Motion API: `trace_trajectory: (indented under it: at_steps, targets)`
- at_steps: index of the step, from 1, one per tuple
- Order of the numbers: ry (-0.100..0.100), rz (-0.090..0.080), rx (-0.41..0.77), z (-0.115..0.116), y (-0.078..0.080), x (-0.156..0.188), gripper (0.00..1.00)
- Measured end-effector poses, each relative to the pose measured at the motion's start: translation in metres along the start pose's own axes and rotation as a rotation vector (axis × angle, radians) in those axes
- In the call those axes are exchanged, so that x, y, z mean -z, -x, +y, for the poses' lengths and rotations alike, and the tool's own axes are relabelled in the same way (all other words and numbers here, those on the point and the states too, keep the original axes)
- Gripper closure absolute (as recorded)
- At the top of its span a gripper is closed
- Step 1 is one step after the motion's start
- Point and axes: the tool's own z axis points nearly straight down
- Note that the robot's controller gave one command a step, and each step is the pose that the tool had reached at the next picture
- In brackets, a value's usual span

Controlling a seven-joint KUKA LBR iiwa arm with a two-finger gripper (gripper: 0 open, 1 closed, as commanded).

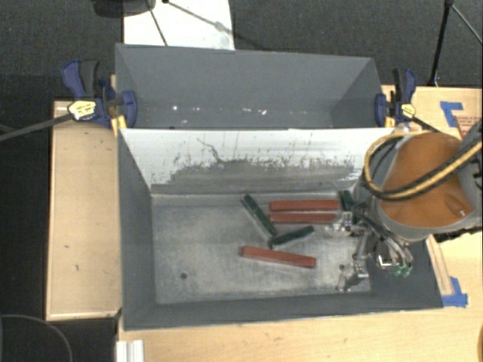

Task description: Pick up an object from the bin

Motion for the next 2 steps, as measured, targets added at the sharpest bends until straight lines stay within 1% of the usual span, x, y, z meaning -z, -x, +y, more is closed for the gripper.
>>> trace_trajectory:
  at_steps: [1,2]
  targets:
    - [-0.001,-0.008,0.003,0.000,0.002,0.004,0.00]
    - [-0.005,-0.028,0.042,0.023,0.052,-0.060,1.00]
